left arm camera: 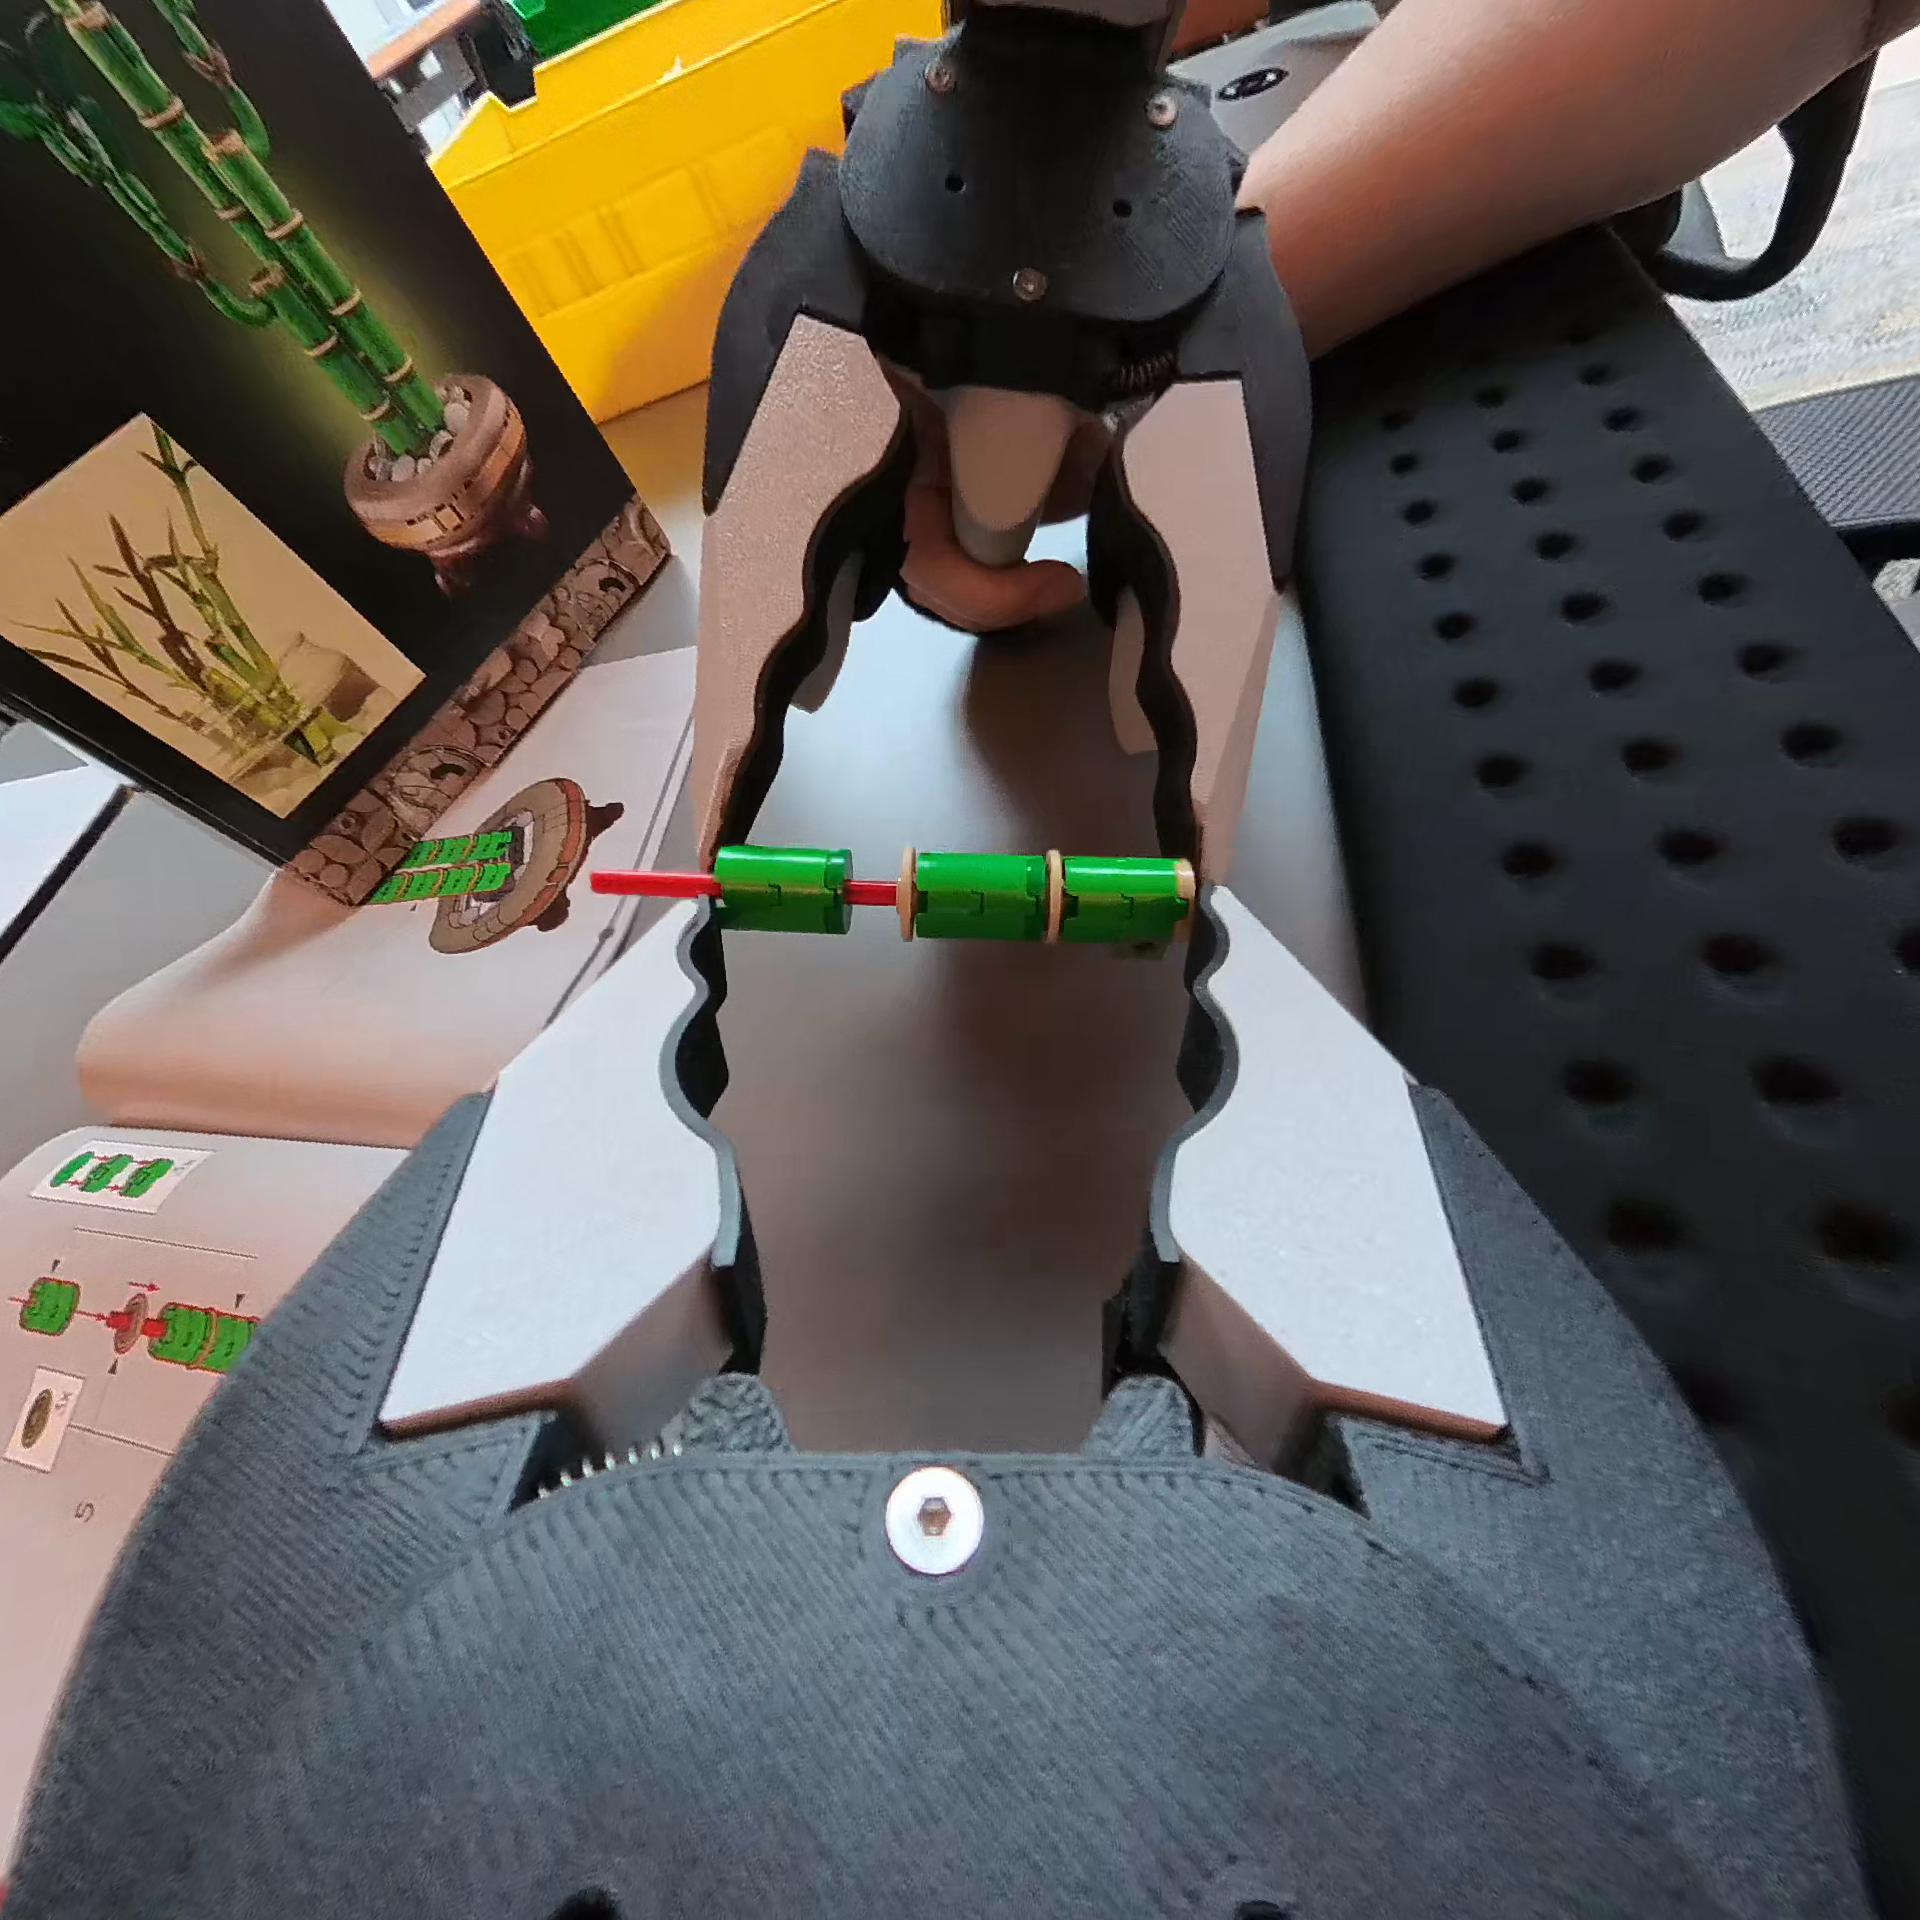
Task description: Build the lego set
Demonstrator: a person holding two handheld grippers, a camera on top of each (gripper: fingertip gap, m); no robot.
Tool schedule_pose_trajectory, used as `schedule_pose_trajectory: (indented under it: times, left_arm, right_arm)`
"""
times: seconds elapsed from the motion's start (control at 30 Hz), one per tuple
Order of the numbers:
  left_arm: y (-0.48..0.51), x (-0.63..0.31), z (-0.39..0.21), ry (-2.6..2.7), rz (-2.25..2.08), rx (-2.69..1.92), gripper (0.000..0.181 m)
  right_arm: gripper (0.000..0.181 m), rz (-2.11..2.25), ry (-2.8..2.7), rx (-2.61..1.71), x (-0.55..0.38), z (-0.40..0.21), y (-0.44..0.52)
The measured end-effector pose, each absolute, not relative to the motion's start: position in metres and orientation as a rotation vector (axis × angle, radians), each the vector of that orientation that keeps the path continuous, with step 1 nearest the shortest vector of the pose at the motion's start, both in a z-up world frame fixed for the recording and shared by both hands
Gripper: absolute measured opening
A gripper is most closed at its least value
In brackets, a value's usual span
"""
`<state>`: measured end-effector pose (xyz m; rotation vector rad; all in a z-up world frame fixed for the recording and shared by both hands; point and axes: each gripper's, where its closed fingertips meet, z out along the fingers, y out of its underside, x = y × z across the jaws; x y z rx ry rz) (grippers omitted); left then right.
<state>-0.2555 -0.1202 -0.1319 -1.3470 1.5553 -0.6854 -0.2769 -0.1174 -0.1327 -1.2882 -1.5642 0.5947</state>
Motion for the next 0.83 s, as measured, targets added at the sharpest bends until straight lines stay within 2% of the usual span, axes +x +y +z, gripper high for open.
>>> schedule_pose_trajectory:
  times: [0.83]
  left_arm:
    - [-0.12, -0.257, -0.146, 1.607, -0.597, -1.414, 0.088]
  right_arm:
    - [0.086, 0.519, -1.63, -1.292, -0.276, -0.144, -0.118]
